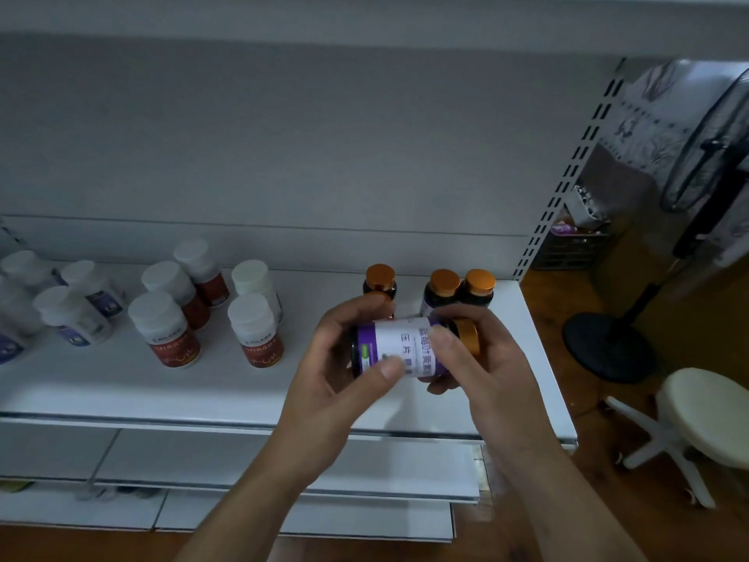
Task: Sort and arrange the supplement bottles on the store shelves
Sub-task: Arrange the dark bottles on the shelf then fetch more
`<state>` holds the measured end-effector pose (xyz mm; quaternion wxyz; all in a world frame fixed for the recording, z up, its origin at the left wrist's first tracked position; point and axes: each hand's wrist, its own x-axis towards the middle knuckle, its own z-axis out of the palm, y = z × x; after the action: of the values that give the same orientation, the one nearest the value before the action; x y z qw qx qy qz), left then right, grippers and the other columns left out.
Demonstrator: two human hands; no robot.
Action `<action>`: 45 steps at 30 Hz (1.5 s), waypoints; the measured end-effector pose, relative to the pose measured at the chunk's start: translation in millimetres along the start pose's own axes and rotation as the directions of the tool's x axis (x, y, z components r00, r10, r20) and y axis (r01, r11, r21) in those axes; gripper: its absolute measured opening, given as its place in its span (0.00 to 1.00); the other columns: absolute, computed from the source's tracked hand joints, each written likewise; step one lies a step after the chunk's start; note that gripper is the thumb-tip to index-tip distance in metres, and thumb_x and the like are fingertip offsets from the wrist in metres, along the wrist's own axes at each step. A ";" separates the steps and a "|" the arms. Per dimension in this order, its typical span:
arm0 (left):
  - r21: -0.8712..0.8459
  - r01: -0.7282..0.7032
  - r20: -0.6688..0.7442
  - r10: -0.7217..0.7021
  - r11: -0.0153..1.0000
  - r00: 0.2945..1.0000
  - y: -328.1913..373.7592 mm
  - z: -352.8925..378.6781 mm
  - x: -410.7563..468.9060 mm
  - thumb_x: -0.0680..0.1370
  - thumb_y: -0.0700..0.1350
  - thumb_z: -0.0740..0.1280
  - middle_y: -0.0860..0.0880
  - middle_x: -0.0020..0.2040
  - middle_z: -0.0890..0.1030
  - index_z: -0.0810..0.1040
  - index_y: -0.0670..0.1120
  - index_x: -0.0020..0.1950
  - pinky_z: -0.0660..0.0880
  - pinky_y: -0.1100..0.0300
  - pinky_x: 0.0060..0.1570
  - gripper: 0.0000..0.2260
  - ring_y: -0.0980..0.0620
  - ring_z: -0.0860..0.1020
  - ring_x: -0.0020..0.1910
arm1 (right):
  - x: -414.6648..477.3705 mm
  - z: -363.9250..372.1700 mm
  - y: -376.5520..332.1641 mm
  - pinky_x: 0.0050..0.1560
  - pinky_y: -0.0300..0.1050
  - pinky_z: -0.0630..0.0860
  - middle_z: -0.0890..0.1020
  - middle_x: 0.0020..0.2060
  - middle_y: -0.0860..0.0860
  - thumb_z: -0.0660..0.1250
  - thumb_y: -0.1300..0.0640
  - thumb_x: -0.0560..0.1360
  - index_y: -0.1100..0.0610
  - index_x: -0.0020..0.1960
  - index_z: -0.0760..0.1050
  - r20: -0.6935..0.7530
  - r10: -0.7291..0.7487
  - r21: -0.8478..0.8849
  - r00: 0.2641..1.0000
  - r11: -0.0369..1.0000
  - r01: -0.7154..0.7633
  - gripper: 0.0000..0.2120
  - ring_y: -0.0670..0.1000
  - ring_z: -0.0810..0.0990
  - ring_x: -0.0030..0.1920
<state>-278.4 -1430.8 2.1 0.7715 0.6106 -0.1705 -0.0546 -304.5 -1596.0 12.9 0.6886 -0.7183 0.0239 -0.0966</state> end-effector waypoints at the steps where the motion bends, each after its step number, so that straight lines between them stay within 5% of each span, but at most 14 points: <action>1: -0.009 -0.020 0.011 0.021 1.000 1.000 -0.5 0.3 -0.2 0.71 0.44 0.71 0.46 0.61 0.78 0.74 0.44 0.65 0.78 0.61 0.50 0.22 0.48 0.78 0.59 | 0.8 0.5 0.3 0.35 0.36 0.79 0.83 0.43 0.40 0.65 0.42 0.68 0.47 0.54 0.75 -0.016 0.012 0.011 1.000 1.000 -0.012 0.17 0.46 0.84 0.42; 6: 0.026 0.054 -0.095 -0.051 0.998 0.994 -0.4 1.7 1.4 0.69 0.50 0.72 0.51 0.52 0.83 0.81 0.51 0.56 0.78 0.63 0.46 0.16 0.52 0.81 0.52 | 2.1 -0.4 -1.6 0.36 0.38 0.80 0.84 0.46 0.43 0.66 0.44 0.75 0.46 0.61 0.72 0.043 0.032 0.030 0.999 0.999 -0.033 0.16 0.51 0.85 0.39; 11: 0.031 -0.007 -0.029 0.008 1.000 1.000 -2.0 3.8 -1.4 0.70 0.46 0.71 0.48 0.59 0.79 0.74 0.44 0.64 0.78 0.62 0.49 0.23 0.49 0.79 0.58 | 5.5 -2.2 -0.1 0.32 0.37 0.78 0.85 0.41 0.48 0.64 0.41 0.69 0.48 0.55 0.76 0.000 0.075 0.049 0.997 0.996 -0.074 0.18 0.50 0.82 0.31; 16: 0.047 0.126 -0.171 -0.116 0.991 0.978 1.0 9.8 -1.9 0.74 0.51 0.72 0.52 0.51 0.84 0.80 0.49 0.56 0.79 0.62 0.47 0.12 0.51 0.82 0.53 | 1.1 -8.2 5.0 0.38 0.38 0.79 0.84 0.48 0.45 0.64 0.41 0.75 0.49 0.65 0.71 0.104 0.098 0.079 0.990 0.991 -0.107 0.21 0.49 0.84 0.42; 22: 0.054 0.240 -0.273 -0.217 0.969 0.937 -1.2 25.2 -10.5 0.75 0.60 0.66 0.47 0.46 0.85 0.81 0.44 0.53 0.80 0.61 0.43 0.20 0.49 0.84 0.46 | -8.5 -11.4 12.5 0.41 0.39 0.79 0.84 0.50 0.46 0.65 0.51 0.73 0.49 0.65 0.71 0.115 0.091 0.114 0.989 0.988 -0.104 0.20 0.49 0.84 0.47; 29: 0.063 0.255 -0.331 -0.221 0.965 0.917 -9.1 42.8 -36.7 0.70 0.58 0.63 0.52 0.41 0.84 0.81 0.47 0.49 0.78 0.66 0.39 0.18 0.54 0.83 0.42 | -30.6 -14.5 24.9 0.43 0.38 0.80 0.83 0.51 0.45 0.75 0.52 0.70 0.46 0.66 0.69 0.106 0.131 0.194 0.986 0.970 -0.150 0.28 0.48 0.83 0.53; 34: 0.094 0.260 -0.342 -0.214 0.961 0.915 -14.1 48.1 -61.7 0.72 0.57 0.63 0.53 0.43 0.84 0.81 0.46 0.50 0.80 0.63 0.41 0.17 0.54 0.83 0.45 | -54.8 -16.5 30.2 0.42 0.39 0.80 0.83 0.48 0.44 0.68 0.50 0.72 0.46 0.65 0.70 0.104 0.158 0.168 0.982 0.970 -0.174 0.22 0.48 0.83 0.49; 40: 0.091 0.301 -0.176 -0.282 0.949 0.943 -14.2 49.6 -94.4 0.71 0.57 0.64 0.52 0.45 0.84 0.81 0.46 0.52 0.80 0.63 0.42 0.19 0.54 0.83 0.46 | -113.9 -29.4 19.2 0.41 0.40 0.80 0.84 0.49 0.45 0.64 0.44 0.72 0.46 0.60 0.77 -0.098 0.205 0.083 0.974 0.977 -0.197 0.18 0.46 0.83 0.49; 45: 0.206 0.308 0.189 -0.347 0.929 0.919 -24.0 55.4 -133.8 0.75 0.58 0.68 0.52 0.47 0.84 0.82 0.52 0.52 0.79 0.61 0.49 0.13 0.54 0.82 0.49 | -210.0 -35.8 13.8 0.43 0.39 0.80 0.85 0.49 0.48 0.68 0.54 0.76 0.46 0.57 0.80 -0.377 0.245 0.066 0.893 0.969 -0.238 0.10 0.47 0.84 0.48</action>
<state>-418.9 -1448.9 -36.3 0.6718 0.6848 -0.1548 -0.2363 -515.1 -1596.7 -21.8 0.6837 -0.6710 0.2458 -0.1484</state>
